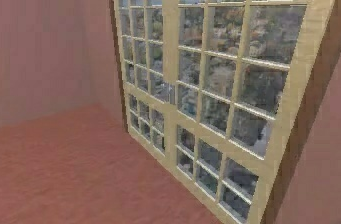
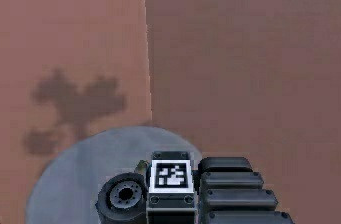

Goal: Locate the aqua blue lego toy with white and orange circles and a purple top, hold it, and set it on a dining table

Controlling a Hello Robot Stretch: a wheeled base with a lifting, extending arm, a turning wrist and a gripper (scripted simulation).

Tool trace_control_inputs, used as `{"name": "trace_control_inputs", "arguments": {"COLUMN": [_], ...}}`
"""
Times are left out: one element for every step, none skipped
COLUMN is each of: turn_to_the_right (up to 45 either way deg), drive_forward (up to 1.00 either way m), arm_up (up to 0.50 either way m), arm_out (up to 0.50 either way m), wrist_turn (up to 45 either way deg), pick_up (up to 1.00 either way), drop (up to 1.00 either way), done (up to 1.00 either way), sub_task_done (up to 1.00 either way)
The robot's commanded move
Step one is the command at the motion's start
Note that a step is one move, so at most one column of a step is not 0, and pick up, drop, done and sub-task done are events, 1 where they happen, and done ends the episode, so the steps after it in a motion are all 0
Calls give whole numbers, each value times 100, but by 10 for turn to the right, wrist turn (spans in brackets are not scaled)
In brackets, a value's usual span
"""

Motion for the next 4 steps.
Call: {"name": "trace_control_inputs", "arguments": {"turn_to_the_right": [450,450,360,30], "drive_forward": [0,0,0,0], "arm_up": [0,0,0,0], "arm_out": [0,0,0,0], "wrist_turn": [0,0,0,0], "pick_up": [0,0,0,0], "drop": [0,0,0,0], "done": [0,0,0,0], "sub_task_done": [0,0,0,0]}}
